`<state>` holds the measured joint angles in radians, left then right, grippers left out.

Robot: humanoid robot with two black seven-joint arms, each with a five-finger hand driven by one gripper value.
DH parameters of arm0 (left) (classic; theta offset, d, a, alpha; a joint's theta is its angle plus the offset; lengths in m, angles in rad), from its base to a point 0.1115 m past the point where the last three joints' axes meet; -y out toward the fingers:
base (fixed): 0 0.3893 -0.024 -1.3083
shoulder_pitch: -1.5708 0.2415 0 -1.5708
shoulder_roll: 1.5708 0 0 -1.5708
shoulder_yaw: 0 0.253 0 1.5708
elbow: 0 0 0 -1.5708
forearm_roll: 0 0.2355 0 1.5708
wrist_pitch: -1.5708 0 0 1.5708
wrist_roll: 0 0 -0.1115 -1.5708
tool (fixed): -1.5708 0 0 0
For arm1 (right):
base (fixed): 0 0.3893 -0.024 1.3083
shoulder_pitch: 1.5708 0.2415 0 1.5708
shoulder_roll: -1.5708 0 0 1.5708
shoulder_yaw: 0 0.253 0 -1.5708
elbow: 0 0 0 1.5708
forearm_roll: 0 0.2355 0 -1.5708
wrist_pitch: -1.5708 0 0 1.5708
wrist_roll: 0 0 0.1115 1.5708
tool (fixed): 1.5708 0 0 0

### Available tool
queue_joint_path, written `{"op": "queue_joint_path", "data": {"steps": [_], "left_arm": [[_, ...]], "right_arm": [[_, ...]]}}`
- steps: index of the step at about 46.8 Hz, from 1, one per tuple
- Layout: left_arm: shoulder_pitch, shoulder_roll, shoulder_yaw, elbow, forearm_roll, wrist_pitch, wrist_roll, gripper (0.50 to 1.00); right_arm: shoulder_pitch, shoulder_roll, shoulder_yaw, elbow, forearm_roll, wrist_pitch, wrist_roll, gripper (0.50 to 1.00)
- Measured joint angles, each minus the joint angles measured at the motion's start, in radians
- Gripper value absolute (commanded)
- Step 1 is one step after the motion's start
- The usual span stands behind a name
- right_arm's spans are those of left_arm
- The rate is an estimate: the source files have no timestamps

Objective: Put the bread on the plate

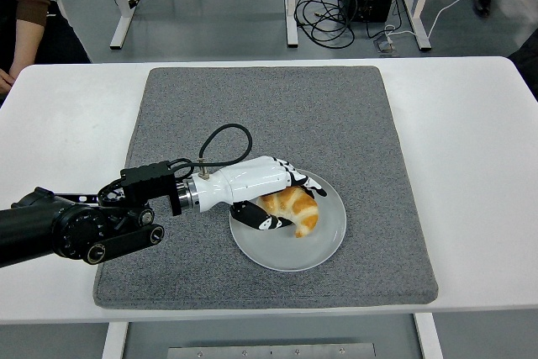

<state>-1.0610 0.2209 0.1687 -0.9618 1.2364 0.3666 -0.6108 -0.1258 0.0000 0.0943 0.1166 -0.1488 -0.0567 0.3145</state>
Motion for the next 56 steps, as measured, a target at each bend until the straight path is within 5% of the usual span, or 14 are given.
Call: {"op": "queue_joint_path", "data": {"steps": [28, 47, 56], "left_arm": [[0.011, 0.009, -0.009, -0.001, 0.000, 0.000, 0.000, 0.821], [0.019, 0.027, -0.050, -0.015, -0.077, 0.000, 0.000, 0.960], [0.024, 0.038, -0.049, -0.015, -0.115, 0.000, 0.000, 0.966]], "right_arm": [[0.000, 0.000, 0.001, 0.001, 0.000, 0.000, 0.000, 1.000], [0.000, 0.000, 0.001, 0.006, 0.000, 0.000, 0.000, 1.000], [0.000, 0.000, 0.001, 0.008, 0.000, 0.000, 0.000, 1.000]]}}
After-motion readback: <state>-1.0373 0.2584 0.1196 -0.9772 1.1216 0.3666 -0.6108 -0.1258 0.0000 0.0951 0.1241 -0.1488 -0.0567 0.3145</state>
